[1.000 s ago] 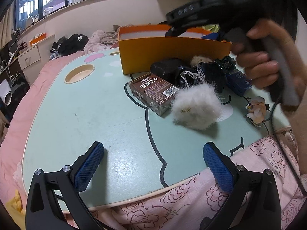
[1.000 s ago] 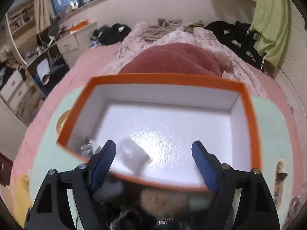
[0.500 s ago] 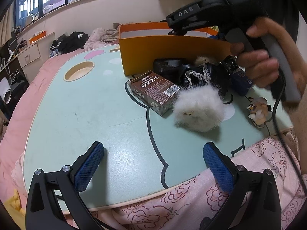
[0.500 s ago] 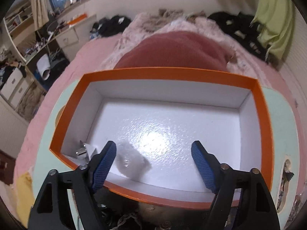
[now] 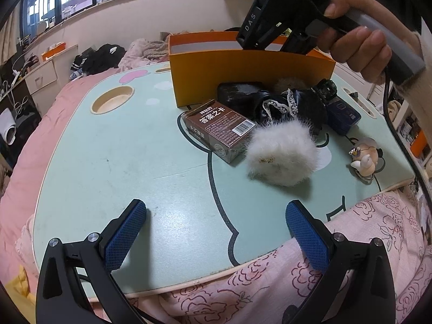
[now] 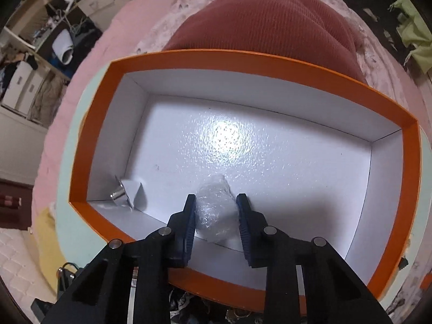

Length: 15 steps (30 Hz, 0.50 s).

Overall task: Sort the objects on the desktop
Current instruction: 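Reach into the orange box and grasp the clear plastic-wrapped item, right gripper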

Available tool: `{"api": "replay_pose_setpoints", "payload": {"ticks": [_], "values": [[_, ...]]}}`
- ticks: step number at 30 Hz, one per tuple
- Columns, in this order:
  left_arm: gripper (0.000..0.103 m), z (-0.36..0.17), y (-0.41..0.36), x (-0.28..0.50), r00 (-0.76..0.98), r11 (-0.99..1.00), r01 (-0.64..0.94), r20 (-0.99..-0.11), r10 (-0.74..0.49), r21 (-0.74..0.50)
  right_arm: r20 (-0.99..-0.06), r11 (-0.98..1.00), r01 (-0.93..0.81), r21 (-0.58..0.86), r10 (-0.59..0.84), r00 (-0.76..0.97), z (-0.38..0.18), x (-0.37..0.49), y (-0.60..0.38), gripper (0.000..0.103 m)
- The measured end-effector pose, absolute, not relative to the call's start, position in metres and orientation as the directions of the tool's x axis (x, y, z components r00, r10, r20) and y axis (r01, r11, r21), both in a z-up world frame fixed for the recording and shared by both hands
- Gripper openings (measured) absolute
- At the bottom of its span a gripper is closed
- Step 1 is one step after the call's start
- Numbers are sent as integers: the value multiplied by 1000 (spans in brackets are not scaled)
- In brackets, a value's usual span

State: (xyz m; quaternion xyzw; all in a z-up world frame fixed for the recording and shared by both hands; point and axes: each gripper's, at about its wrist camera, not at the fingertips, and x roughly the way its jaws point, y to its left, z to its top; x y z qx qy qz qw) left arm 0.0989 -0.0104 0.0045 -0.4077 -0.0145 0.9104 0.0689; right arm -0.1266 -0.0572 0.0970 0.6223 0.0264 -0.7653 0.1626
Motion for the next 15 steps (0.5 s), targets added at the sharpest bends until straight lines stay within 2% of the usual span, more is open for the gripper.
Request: {"api": "replay_pose_setpoints", "payload": {"ticks": [5,9,12,15], "values": [[103,4,-10,99,-658,-990,-110,-740,137,-85,-907,-953,234,192,-263,-329,116,-110,-34,27],[103,2,-11,98,-657,-991,-101,-742,132,-87,-787,-923,247,296,-382,-485,158,-65,0,27],[103,2,-10,97,-655,-991,-98,-744,130,-87,-714,-904,306,298,-424,-557,178,-17,28,27],[103,2,-10,97,-653,-991,-100,-746,130,-86,-692,-903,329,278,-425,-583,175,24,53,27]]}}
